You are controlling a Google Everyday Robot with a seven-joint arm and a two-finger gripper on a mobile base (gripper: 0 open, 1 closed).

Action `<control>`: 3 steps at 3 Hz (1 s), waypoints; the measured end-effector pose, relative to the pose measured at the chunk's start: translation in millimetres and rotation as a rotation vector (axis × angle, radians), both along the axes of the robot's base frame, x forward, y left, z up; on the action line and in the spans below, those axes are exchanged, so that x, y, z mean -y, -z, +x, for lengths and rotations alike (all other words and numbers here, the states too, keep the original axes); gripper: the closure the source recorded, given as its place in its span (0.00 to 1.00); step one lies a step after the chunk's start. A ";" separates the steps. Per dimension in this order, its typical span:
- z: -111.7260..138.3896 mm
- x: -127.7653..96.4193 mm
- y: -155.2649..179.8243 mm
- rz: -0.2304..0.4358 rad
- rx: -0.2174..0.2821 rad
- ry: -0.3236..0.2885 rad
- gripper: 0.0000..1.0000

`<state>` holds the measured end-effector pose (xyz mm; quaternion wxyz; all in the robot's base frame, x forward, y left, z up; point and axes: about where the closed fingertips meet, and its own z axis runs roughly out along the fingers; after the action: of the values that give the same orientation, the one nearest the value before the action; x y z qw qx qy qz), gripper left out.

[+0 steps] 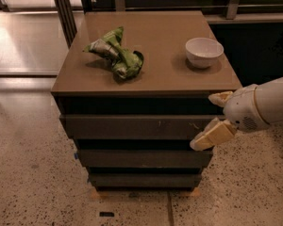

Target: Open bottom drawer

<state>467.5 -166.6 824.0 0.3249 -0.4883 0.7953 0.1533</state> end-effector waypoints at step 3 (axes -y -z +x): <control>-7.3 -2.7 10.2 -0.012 -0.008 0.008 0.87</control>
Offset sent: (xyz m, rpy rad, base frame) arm -0.0019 0.0000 0.0005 -0.0043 0.0034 0.0039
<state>460.2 -163.9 813.8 0.3196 -0.4864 0.7994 0.1490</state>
